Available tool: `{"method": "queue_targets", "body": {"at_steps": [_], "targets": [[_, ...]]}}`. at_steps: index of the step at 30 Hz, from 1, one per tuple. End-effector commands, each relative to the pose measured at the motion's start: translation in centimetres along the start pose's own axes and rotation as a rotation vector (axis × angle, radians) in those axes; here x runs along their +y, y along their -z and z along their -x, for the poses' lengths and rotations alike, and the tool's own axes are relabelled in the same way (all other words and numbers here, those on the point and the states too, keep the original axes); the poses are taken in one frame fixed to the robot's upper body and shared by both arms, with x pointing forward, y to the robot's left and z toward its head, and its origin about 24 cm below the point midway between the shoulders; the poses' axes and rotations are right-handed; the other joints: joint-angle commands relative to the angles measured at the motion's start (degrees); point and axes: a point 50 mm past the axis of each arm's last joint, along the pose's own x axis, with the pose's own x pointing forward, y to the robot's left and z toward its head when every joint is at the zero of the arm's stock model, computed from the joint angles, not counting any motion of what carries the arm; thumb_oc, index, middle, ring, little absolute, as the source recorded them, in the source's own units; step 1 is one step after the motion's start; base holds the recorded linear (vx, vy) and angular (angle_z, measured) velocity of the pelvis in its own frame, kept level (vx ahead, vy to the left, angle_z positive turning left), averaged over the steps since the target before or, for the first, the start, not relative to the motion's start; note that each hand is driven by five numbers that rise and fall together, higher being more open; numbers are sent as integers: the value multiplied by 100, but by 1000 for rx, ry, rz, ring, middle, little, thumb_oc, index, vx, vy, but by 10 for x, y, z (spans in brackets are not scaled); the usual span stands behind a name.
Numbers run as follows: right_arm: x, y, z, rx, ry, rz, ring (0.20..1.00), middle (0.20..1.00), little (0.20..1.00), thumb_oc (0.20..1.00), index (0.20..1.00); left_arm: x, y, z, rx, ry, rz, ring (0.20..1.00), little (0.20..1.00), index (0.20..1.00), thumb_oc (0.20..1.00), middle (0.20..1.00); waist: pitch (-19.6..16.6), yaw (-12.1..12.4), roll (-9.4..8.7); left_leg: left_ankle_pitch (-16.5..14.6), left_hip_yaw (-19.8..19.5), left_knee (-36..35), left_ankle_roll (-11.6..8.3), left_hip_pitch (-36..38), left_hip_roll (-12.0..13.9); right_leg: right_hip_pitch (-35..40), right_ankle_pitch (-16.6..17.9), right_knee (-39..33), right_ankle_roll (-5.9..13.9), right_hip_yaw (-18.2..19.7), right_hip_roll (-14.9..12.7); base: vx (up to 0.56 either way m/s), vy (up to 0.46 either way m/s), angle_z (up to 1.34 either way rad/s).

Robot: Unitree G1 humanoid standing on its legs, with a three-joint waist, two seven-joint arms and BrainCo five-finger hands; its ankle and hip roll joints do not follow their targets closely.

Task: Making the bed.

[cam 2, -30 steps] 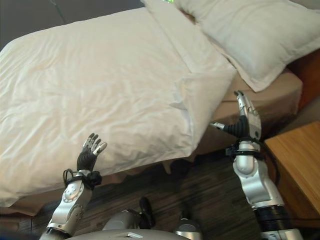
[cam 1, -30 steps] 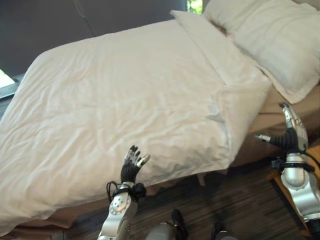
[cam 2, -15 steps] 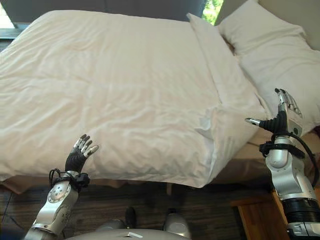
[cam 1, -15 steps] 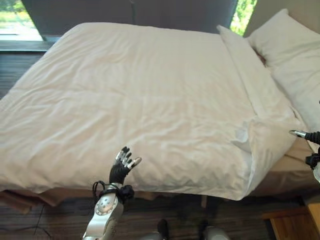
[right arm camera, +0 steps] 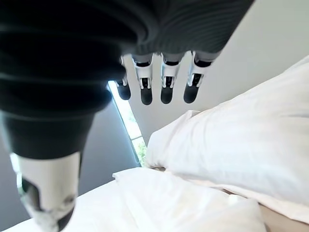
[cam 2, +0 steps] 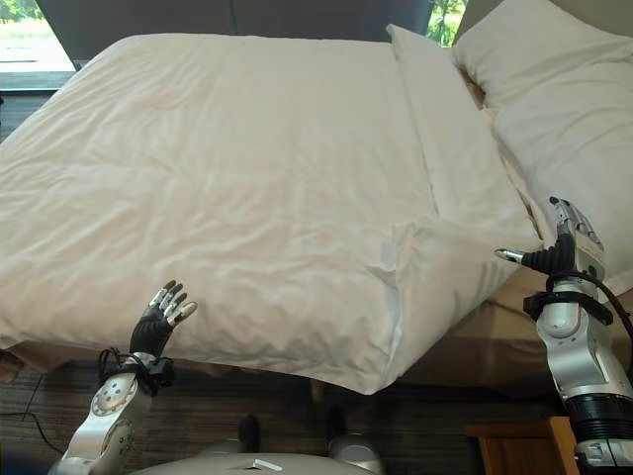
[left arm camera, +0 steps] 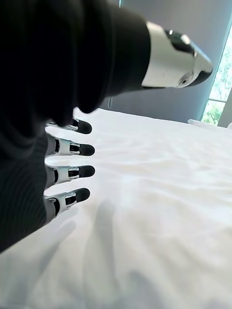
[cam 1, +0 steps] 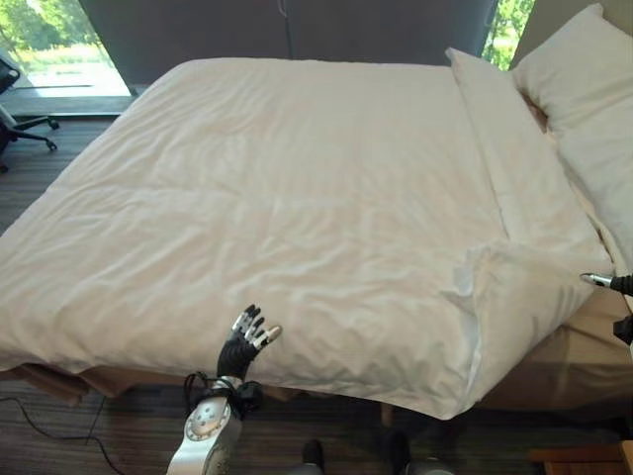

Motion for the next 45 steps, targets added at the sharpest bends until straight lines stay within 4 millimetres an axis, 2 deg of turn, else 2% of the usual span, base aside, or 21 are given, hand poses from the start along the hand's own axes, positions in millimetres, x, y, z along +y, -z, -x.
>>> {"method": "queue_targets", "body": {"at_steps": [1, 2, 3, 4, 6, 9, 11, 13, 14, 17, 19, 21, 22, 23, 24, 27, 30, 33, 35, 37, 45], "targets": [[-36, -43, -27, -200, 147, 17, 1000, 1000, 1000, 1000, 1000, -21, -25, -12, -122, 85, 4, 1000, 1000, 1000, 1000, 1000, 295, 32, -377, -674, -427, 1320, -217, -300, -322, -62, -468, 413, 72, -168, -223, -57, -83, -51], [-41, -38, -25, -190, 165, 42, 1000, 1000, 1000, 1000, 1000, -38, -20, -12, -89, 194, -5, 1000, 1000, 1000, 1000, 1000, 275, -141, -336, -785, 68, 844, -5, -69, -140, -225, -472, 575, 65, -200, -23, -104, -17, -62], [-39, -45, -26, -218, 162, 32, 1000, 1000, 1000, 1000, 1000, -44, -19, -13, -86, 213, -24, 1000, 1000, 1000, 1000, 1000, 325, -115, -318, -878, 156, 709, 74, 49, -114, -529, -457, 894, 101, -201, 84, -184, -35, -67], [-38, -49, -27, -231, 166, 20, 1000, 1000, 1000, 1000, 1000, -49, -20, -15, -89, 247, -41, 1000, 1000, 1000, 1000, 1000, 372, -107, -310, -922, 323, 491, 107, 162, -58, -858, -406, 1337, 225, -551, 64, -233, -27, -83], [-36, -53, -28, -242, 161, 23, 1000, 1000, 1000, 1000, 1000, -53, -20, -16, -87, 281, -101, 1000, 1000, 1000, 1000, 1000, 476, -178, -311, -810, 587, 307, 96, 255, 117, -1455, -205, 2120, 542, -1224, -189, -225, -72, -109], [-33, -51, -29, -225, 150, 47, 1000, 1000, 1000, 1000, 1000, -50, -19, -18, -79, 287, -139, 1000, 1000, 1000, 1000, 1000, 478, -196, -363, -731, 730, 158, 122, 288, 165, -1699, -116, 2603, 696, -1827, -564, -128, -72, -71], [-30, -58, -34, -240, 143, 59, 1000, 1000, 1000, 1000, 1000, -45, -22, -16, -86, 279, -140, 1000, 1000, 1000, 1000, 1000, 411, -102, -332, -698, 945, 87, 87, 324, 317, -1584, -256, 2570, 546, -2158, -1020, -141, -244, -50], [-28, -63, -39, -242, 147, 66, 1000, 1000, 1000, 1000, 1000, -43, -20, -15, -75, 272, -132, 1000, 1000, 1000, 1000, 1000, 348, -63, -313, -644, 1026, 4, 30, 390, 420, -1523, -190, 2453, 458, -1980, -1216, -88, -314, -64], [-29, -69, -45, -245, 165, 67, 1000, 1000, 1000, 1000, 1000, -42, -18, -16, -69, 261, -121, 1000, 1000, 1000, 1000, 1000, 253, -21, -300, -578, 1046, -56, -61, 412, 482, -1278, -107, 2137, 510, -1625, -1393, -43, -203, -31], [-27, -73, -48, -244, 170, 58, 1000, 1000, 1000, 1000, 1000, -40, -19, -17, -72, 251, -112, 1000, 1000, 1000, 1000, 1000, 190, -8, -292, -519, 1036, -95, -130, 401, 523, -1052, -53, 1804, 544, -1381, -1490, -39, -249, -12], [-22, -83, -49, -258, 178, 24, 1000, 1000, 1000, 1000, 1000, -38, -21, -17, -80, 231, -92, 1000, 1000, 1000, 1000, 1000, 62, 39, -260, -400, 979, -146, -262, 346, 628, -715, 91, 1273, 617, -933, -1686, -80, -409, 3], [-13, -98, -49, -283, 183, -31, 1000, 1000, 1000, 1000, 1000, -33, -22, -18, -87, 192, -79, 1000, 1000, 1000, 1000, 1000, -57, 143, -249, -317, 1048, -178, -377, 333, 747, -422, 138, 774, 699, -864, -1832, -118, -457, -21], [-7, -119, -50, -331, 190, -108, 1000, 1000, 1000, 1000, 1000, -27, -24, -18, -102, 145, -58, 1000, 1000, 1000, 1000, 1000, -134, 302, -213, -134, 1137, -185, -536, 302, 962, -315, 140, 492, 829, -1045, -1870, -68, -290, -53], [-6, -120, -50, -333, 189, -109, 1000, 1000, 1000, 1000, 1000, -26, -25, -17, -102, 142, -58, 1000, 1000, 1000, 1000, 1000, -138, 286, -204, -129, 1135, -191, -550, 304, 981, -295, 149, 463, 822, -1061, -1851, -173, -560, -65], [7, -140, -45, -368, 161, -208, 1000, 1000, 1000, 1000, 1000, -23, -24, -18, -108, 104, -27, 1000, 1000, 1000, 1000, 1000, -185, 362, -101, 200, 1209, -162, -712, 181, 1275, -171, -46, 297, 854, -1131, -1668, -144, -412, -33], [18, -168, -31, -436, 167, -347, 1000, 1000, 1000, 1000, 1000, -31, -24, -17, -124, 68, 73, 1000, 1000, 1000, 1000, 1000, -40, 428, 227, 845, 852, -64, -786, -139, 1618, 84, -456, 140, 471, -1180, -1044, -178, -481, -7], [30, -172, -17, -408, 164, -470, 1000, 1000, 1000, 1000, 1000, -45, -24, -20, -125, 106, 94, 1000, 1000, 1000, 1000, 1000, 117, 345, 163, 356, 742, 690, -535, -353, 1205, 174, -540, 172, 209, -1465, -850, -233, -328, 24], [42, -176, -4, -384, 133, -550, 1000, 1000, 1000, 1000, 1000, -55, -23, -21, -111, 126, 106, 1000, 1000, 1000, 1000, 1000, 170, 413, -10, -543, 363, 1682, -244, -715, 293, 218, -504, 152, 95, -1583, -787, -80, -262, 52], [50, -186, 3, -417, 93, -552, 1000, 1000, 1000, 1000, 1000, -55, -19, -18, -97, 104, 100, 1000, 1000, 1000, 1000, 1000, 113, 507, 121, -775, 32, 1293, -45, -571, -231, 177, -571, 187, 83, -1534, -547, 94, -49, 35], [54, -184, 4, -392, 83, -567, 1000, 1000, 1000, 1000, 1000, -59, -16, -18, -79, 125, 116, 1000, 1000, 1000, 1000, 1000, 31, 501, 190, -697, -97, 812, 108, -342, -308, 134, -564, 286, 86, -1545, -396, 92, -35, 1], [70, -183, 0, -345, 40, -533, 1000, 1000, 1000, 1000, 1000, -62, -8, -19, -36, 151, 81, 1000, 1000, 1000, 1000, 1000, -187, 580, 111, -364, -162, -127, 42, 164, -192, 246, -625, 283, 41, -1740, -271, 48, -26, -4]]}}
